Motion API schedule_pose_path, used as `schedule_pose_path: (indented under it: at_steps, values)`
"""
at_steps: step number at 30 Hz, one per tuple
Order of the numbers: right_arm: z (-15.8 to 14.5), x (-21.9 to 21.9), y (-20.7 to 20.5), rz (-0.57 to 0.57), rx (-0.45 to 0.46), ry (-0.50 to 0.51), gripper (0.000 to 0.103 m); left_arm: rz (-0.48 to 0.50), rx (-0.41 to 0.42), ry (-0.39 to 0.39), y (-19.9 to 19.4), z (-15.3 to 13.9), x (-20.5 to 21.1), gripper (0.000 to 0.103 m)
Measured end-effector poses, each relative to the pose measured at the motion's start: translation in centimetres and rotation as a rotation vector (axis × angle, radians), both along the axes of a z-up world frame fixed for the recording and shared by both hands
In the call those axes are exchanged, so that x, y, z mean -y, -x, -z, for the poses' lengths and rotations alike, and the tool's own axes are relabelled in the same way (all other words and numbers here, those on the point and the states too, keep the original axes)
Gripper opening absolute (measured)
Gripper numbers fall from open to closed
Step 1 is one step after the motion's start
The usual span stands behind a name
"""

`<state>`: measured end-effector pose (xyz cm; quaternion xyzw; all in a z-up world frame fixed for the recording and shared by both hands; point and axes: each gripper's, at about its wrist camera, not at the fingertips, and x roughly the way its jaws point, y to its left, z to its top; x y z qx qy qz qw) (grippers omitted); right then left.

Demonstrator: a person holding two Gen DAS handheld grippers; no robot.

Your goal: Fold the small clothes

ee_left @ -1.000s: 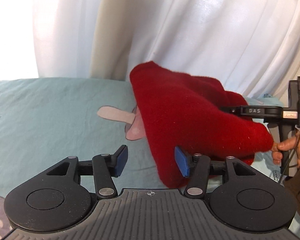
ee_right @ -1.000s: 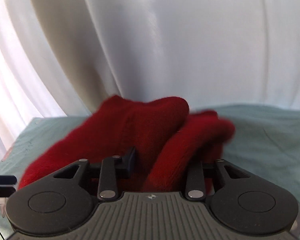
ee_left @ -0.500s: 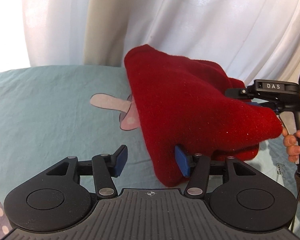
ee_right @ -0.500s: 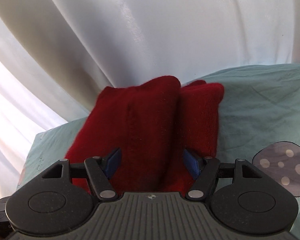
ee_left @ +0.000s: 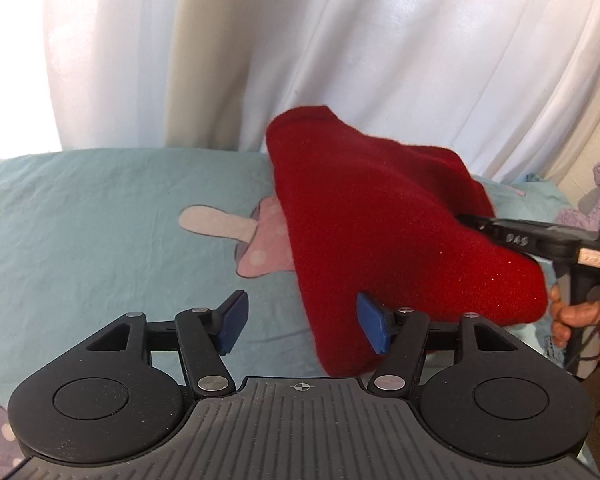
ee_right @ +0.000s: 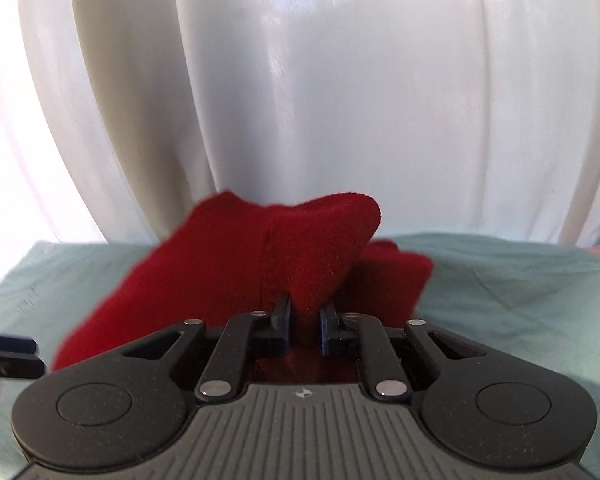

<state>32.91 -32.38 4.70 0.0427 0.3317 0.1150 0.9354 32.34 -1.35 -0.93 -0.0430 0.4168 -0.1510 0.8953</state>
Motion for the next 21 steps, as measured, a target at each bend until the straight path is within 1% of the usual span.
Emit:
schedule_pose_path:
  at_steps: [1, 2, 3, 4, 6, 8, 10, 11, 12, 13, 15, 16, 17, 18, 19, 20, 21]
  values:
    - [1.6, 0.2, -0.2, 0.002, -0.037, 0.030, 0.014, 0.014, -0.010, -0.008, 0.0, 0.5, 0.4, 0.066]
    - [2.4, 0.5, 0.1, 0.017, -0.017, 0.016, 0.014, 0.020, -0.010, -0.028, 0.0, 0.8, 0.9, 0.067]
    - [2.3, 0.9, 0.4, 0.030, -0.008, 0.000, 0.017, 0.020, -0.008, -0.044, 0.0, 0.9, 1.1, 0.067]
    - [1.6, 1.1, 0.6, 0.044, -0.019, -0.013, 0.022, 0.017, -0.007, -0.050, 0.0, 0.9, 1.1, 0.067]
    - [-0.1, 1.3, 1.4, 0.084, -0.015, -0.026, 0.028, 0.004, -0.013, -0.049, -0.2, 0.7, 0.9, 0.067]
    - [-2.4, 1.1, 3.4, 0.097, 0.059, -0.015, 0.028, -0.010, -0.023, -0.049, -0.4, 0.8, 0.7, 0.067]
    - [-4.4, -0.5, 5.6, 0.067, 0.148, 0.006, 0.029, -0.015, -0.023, -0.051, -0.3, 0.8, 0.8, 0.068]
    - [-4.7, -1.2, 6.4, 0.033, 0.172, 0.002, 0.030, -0.017, -0.022, -0.054, -0.3, 0.8, 0.9, 0.068]
    - [-4.8, -2.3, 7.2, -0.014, 0.173, 0.007, 0.031, -0.019, -0.019, -0.061, -0.3, 0.8, 1.0, 0.068]
    - [-4.6, -3.2, 7.7, -0.052, 0.165, 0.024, 0.031, -0.020, -0.017, -0.066, -0.3, 0.8, 1.1, 0.068]
    - [-3.1, -5.1, 8.3, -0.096, 0.142, 0.113, 0.031, -0.019, -0.018, -0.075, -0.2, 0.7, 1.2, 0.070]
    - [-1.8, -5.7, 8.3, -0.087, 0.118, 0.185, 0.031, -0.016, -0.019, -0.075, -0.2, 0.7, 1.2, 0.072]
    - [-0.3, -6.1, 8.1, -0.055, 0.092, 0.278, 0.032, -0.010, -0.022, -0.070, -0.1, 0.8, 1.2, 0.077]
    - [1.4, -6.0, 7.9, -0.042, 0.066, 0.333, 0.041, -0.007, -0.029, -0.065, -0.1, 0.8, 1.1, 0.078]
    - [2.9, -4.7, 7.9, -0.027, 0.060, 0.306, 0.043, -0.009, -0.029, -0.063, 0.0, 0.8, 1.1, 0.078]
    - [3.7, -3.7, 8.3, -0.015, 0.093, 0.245, 0.043, -0.012, -0.029, -0.072, 0.1, 0.6, 1.1, 0.078]
    - [3.6, -3.3, 8.3, -0.020, 0.091, 0.220, 0.044, -0.018, -0.025, -0.084, 0.2, 0.2, 1.1, 0.078]
